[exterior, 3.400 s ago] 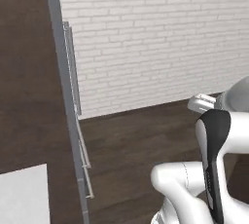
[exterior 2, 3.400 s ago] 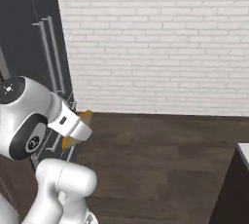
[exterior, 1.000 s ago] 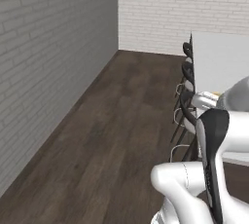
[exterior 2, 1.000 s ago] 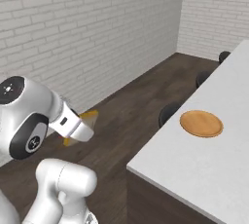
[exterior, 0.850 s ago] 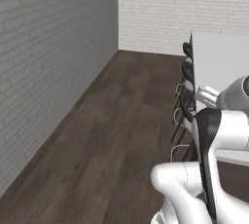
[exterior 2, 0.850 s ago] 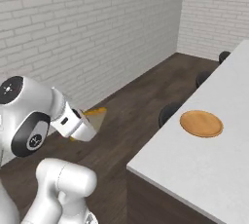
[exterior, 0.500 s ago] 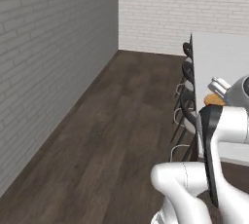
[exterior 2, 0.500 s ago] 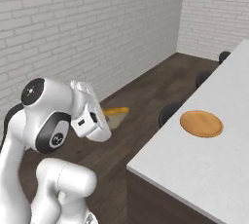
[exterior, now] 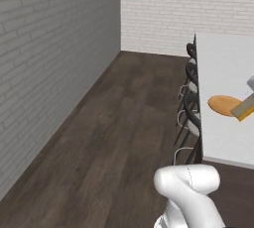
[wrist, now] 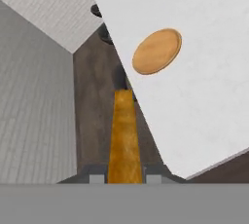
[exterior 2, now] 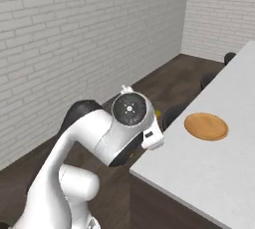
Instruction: Start the toaster. Once the lever pops up, take the bread to the plate on the dining counter.
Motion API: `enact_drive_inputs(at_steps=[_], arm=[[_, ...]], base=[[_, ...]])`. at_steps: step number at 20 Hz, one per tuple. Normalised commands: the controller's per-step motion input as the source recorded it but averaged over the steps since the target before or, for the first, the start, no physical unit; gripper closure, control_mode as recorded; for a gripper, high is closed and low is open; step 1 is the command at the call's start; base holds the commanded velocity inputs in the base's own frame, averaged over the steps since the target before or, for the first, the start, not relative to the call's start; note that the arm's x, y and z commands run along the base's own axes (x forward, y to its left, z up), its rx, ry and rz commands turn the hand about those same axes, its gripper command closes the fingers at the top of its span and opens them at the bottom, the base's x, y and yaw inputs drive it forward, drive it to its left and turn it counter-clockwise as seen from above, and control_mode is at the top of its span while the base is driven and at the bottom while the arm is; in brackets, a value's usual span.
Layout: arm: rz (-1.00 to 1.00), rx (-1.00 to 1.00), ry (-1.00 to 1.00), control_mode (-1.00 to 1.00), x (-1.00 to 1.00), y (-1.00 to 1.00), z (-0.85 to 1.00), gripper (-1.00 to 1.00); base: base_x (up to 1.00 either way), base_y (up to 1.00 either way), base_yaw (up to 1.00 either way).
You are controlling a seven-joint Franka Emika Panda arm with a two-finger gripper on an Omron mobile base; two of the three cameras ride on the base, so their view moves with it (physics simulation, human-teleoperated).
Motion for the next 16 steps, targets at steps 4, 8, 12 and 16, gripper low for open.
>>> enact_drive_inputs(at_steps=[4, 8, 12, 16], arm=[[0.24, 0.06, -0.19, -1.0, 0.18, -0.57, 0.0, 1.0], [0.14, 0.02, -0.21, -1.0, 0.3, -0.35, -0.03, 1.0], [0.07, 0.0, -0.06, -1.0, 0.46, -0.31, -0.22, 1.0], [0.04, 0.0, 0.0, -1.0, 0.55, -0.28, -0.49, 1.0]], base=[[0.0, 0.0, 0.0], [0.0, 0.0, 0.0], [0.0, 0.0, 0.0], [0.0, 0.0, 0.0]])
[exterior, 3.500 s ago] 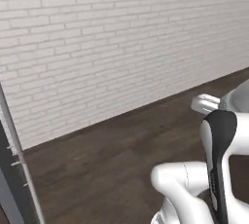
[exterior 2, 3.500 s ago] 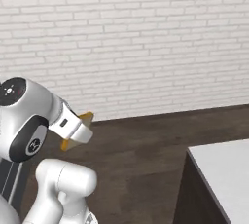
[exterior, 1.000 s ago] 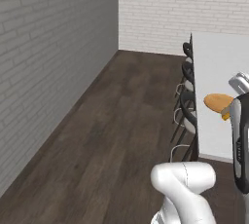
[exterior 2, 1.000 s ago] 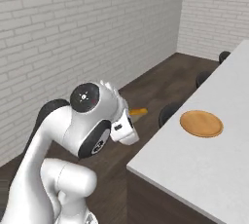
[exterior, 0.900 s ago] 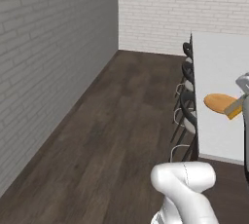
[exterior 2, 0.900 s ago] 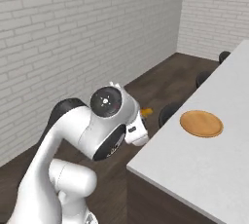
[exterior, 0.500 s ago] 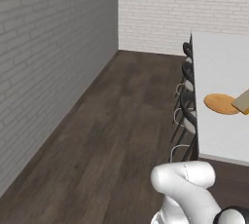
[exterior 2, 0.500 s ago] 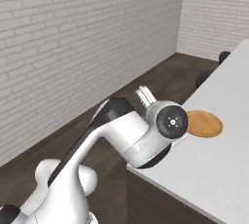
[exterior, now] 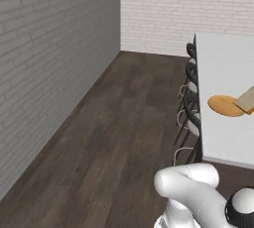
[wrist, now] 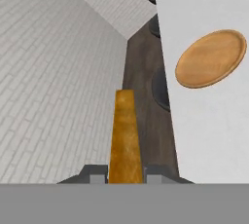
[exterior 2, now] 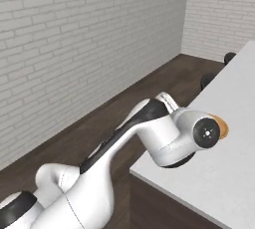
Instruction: Start the toaster. Once the lever pops up, take the bread to the plate on the dining counter.
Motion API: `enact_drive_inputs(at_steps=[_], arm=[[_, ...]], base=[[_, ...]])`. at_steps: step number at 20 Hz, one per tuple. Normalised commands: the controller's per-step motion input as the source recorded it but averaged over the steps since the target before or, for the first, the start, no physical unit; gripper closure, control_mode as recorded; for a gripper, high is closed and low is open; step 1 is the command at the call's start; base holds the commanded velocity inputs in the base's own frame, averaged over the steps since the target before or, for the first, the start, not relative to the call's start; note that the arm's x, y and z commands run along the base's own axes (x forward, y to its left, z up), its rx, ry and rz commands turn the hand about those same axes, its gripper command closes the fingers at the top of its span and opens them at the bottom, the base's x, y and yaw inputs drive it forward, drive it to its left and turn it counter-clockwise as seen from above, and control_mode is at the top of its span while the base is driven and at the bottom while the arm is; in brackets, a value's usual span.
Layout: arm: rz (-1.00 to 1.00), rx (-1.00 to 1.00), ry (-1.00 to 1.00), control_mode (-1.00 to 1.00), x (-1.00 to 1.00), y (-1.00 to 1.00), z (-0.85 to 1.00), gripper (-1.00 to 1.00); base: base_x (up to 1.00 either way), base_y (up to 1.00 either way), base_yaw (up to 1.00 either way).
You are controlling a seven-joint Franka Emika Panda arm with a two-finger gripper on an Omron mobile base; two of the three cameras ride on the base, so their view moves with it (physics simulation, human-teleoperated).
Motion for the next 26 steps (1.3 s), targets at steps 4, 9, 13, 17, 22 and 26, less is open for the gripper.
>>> enact_drive_inputs(at_steps=[4, 9, 13, 17, 22, 26], arm=[[0.03, 0.0, 0.0, -1.0, 0.56, -0.28, -0.48, 1.0], [0.01, 0.0, 0.0, -1.0, 0.54, -0.3, -0.35, 1.0], [0.0, 0.0, 0.0, -1.0, 0.52, -0.44, -0.35, 1.0], [0.0, 0.0, 0.0, -1.0, 0.51, -0.5, -0.34, 1.0], [0.0, 0.0, 0.0, -1.0, 0.52, -0.44, -0.28, 1.0], [0.0, 0.0, 0.0, -1.0, 0.52, -0.41, -0.23, 1.0]], base=[[0.0, 0.0, 0.0], [0.0, 0.0, 0.0], [0.0, 0.0, 0.0], [0.0, 0.0, 0.0], [0.0, 0.0, 0.0], [0.0, 0.0, 0.0]])
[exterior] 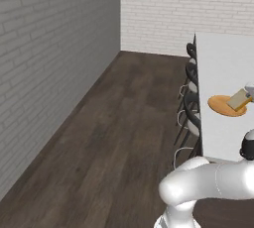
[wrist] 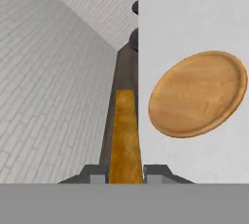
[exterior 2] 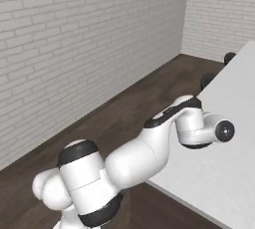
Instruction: Start the toaster. Once the lever pops up, take the bread to the plate on the dining counter.
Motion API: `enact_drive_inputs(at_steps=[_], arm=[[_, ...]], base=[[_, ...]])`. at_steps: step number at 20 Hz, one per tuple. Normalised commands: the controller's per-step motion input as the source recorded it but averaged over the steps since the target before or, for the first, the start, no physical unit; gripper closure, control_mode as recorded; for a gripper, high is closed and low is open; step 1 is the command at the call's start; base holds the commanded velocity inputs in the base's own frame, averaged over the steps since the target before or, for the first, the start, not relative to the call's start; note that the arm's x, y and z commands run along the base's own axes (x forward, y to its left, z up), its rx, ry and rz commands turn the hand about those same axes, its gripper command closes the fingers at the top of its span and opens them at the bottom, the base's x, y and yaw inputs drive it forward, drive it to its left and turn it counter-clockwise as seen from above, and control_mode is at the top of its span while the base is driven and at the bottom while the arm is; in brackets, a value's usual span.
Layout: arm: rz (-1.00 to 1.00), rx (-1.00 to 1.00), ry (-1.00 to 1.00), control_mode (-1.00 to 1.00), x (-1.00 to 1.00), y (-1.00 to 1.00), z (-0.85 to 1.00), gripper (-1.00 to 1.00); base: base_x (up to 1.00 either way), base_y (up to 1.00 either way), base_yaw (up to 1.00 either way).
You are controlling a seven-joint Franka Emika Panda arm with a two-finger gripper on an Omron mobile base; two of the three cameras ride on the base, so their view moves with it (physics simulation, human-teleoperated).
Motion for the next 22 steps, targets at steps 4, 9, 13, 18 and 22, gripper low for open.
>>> enact_drive_inputs(at_steps=[4, 9, 13, 18, 22], arm=[[0.0, 0.0, 0.0, -1.0, 0.45, -0.41, -0.29, 1.0], [0.0, 0.0, 0.0, -1.0, 0.37, -0.39, -0.29, 1.0], [0.0, 0.0, 0.0, -1.0, 0.37, -0.33, -0.18, 1.0], [0.0, 0.0, 0.0, -1.0, 0.26, -0.2, -0.22, 1.0], [0.0, 0.0, 0.0, -1.0, 0.1, -0.19, -0.32, 1.0]], base=[[0.0, 0.0, 0.0], [0.0, 0.0, 0.0], [0.0, 0.0, 0.0], [0.0, 0.0, 0.0], [0.0, 0.0, 0.0]])
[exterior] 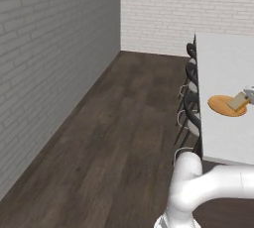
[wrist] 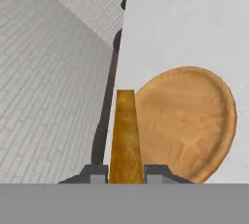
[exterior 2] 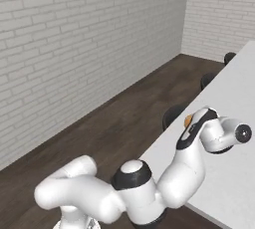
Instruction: Start the toaster. Once the lever pops up, take the bread to the plate on the dining counter.
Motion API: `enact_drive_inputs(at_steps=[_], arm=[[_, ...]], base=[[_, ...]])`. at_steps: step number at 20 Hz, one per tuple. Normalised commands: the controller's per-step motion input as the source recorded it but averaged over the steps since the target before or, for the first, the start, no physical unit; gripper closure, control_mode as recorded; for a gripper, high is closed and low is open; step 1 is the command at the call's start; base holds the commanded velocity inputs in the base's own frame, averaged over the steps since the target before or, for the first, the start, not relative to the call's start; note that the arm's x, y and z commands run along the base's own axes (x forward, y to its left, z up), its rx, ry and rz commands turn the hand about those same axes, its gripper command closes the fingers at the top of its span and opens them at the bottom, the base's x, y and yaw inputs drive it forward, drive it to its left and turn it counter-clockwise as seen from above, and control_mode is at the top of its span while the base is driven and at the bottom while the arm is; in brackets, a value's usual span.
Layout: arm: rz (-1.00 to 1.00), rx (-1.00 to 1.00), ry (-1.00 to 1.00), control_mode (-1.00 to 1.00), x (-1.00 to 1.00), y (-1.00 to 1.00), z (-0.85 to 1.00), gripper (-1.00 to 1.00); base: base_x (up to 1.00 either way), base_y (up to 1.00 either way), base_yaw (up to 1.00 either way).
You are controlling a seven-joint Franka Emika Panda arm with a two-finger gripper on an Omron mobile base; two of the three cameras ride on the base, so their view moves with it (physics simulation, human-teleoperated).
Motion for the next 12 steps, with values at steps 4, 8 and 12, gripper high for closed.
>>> enact_drive_inputs(at_steps=[4, 8, 12], arm=[[0.0, -0.01, 0.0, -1.0, 0.15, -0.13, -0.29, 1.0], [0.0, 0.0, 0.0, -1.0, 0.27, -0.06, -0.16, 1.0], [0.0, 0.0, 0.0, -1.0, 0.27, -0.09, -0.15, 1.0]], base=[[0.0, 0.0, 0.0], [0.0, 0.0, 0.0], [0.0, 0.0, 0.0]])
